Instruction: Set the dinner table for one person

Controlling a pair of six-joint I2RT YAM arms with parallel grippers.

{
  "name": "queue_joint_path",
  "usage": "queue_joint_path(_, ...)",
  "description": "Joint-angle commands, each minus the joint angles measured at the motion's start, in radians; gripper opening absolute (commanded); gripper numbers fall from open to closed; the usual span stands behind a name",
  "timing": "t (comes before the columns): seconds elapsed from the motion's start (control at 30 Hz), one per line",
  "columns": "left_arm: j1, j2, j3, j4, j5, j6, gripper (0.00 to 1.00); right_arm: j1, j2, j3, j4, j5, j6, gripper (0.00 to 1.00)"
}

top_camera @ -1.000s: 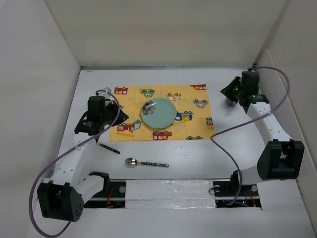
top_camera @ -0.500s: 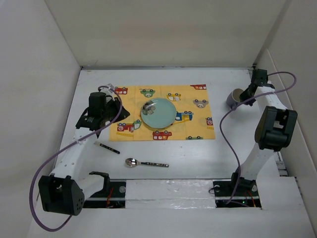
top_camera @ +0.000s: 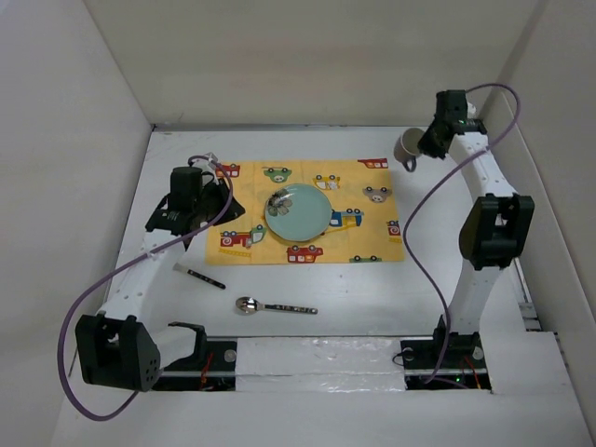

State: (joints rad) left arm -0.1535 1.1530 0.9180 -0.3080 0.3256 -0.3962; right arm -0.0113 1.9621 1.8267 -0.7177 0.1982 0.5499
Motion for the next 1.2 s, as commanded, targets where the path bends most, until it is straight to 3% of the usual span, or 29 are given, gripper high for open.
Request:
queue_joint_path(0.0,-0.003,0.002,0.073,-0.002,-0.025,0.036,0.14,0.075,0.079,0.224,-0.060,-0.012,-0.016,0.00)
queue_joint_path(0.43,-0.003,-0.004,0.114,-0.036,-0.132,0.059,0.14,0.157,0.285,0.433,-0.222,-0.026,-0.031,0.00)
queue_joint_path(0.63,-0.003,-0.012,0.102,-0.033,-0.138,0.051,0.14,0.175,0.323,0.421,-0.221,-0.028,-0.021,0.00)
queue_joint_path(0.73,-0.003,-0.022,0.090,-0.028,-0.140,0.046,0.15,0.175,0.317,0.430,-0.221,-0.022,-0.015,0.17)
queue_joint_path(0.77,-0.003,-0.024,0.088,-0.029,-0.140,0.040,0.14,0.175,0.310,0.431,-0.216,-0.022,-0.016,0.34)
queue_joint_path(0.87,-0.003,-0.029,0.094,-0.032,-0.141,0.036,0.15,0.175,0.259,0.450,-0.207,-0.031,-0.022,0.53)
queue_joint_path(0.97,-0.003,-0.027,0.130,-0.052,-0.143,0.036,0.15,0.175,0.166,0.447,-0.165,-0.074,-0.045,0.56)
queue_joint_path(1.03,-0.003,-0.013,0.181,-0.074,-0.126,0.033,0.15,0.175,0.098,0.389,-0.131,-0.143,-0.086,0.56)
queue_joint_path(1.1,-0.003,-0.009,0.211,-0.089,-0.112,0.023,0.08,0.175,-0.028,0.315,-0.089,-0.164,-0.096,0.35)
queue_joint_path(1.13,-0.003,-0.004,0.234,-0.089,-0.093,0.011,0.03,0.192,-0.081,0.190,-0.062,-0.189,-0.103,0.24)
queue_joint_path(1.17,-0.003,-0.006,0.242,-0.089,-0.085,0.005,0.00,0.204,-0.136,0.108,0.013,-0.260,-0.107,0.01)
